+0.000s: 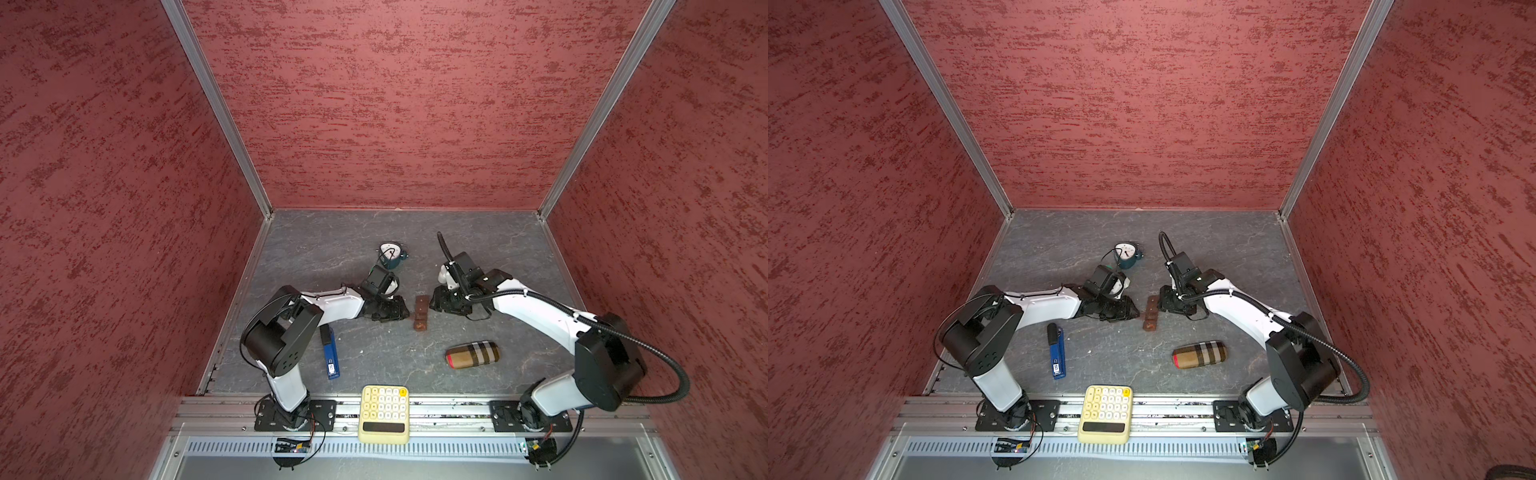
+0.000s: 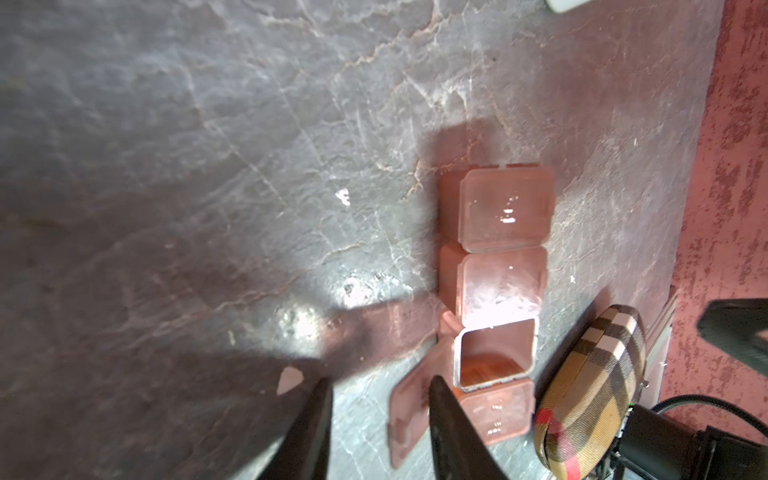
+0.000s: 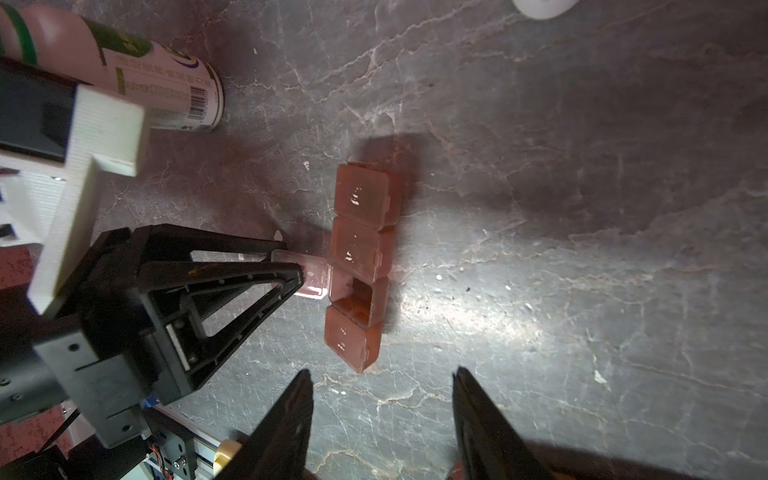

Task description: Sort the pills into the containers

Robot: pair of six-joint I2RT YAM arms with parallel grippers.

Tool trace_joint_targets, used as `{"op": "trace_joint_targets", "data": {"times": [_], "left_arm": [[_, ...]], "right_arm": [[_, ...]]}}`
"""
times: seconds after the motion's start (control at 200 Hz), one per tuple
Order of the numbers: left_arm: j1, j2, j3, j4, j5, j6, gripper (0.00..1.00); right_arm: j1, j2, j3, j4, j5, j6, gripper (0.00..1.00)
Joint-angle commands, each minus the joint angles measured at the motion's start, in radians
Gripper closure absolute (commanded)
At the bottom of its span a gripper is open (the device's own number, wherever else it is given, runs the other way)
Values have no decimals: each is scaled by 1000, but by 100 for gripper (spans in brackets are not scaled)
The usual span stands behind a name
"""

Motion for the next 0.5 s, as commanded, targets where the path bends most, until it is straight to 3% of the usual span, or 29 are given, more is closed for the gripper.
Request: {"op": "trace_joint_targets", "data": {"times": [0.0, 0.155, 0.491], "left_arm": [[4, -43, 3, -1, 3, 17, 54], [0, -66, 6, 13, 26, 14, 49], [-2, -190, -19, 44, 20, 6, 37]], "right_arm": [[-12, 11, 38, 0, 14, -20, 44], [-30, 26, 98, -43, 66, -38, 39], [-100, 155, 353, -211, 314, -71, 21]]}}
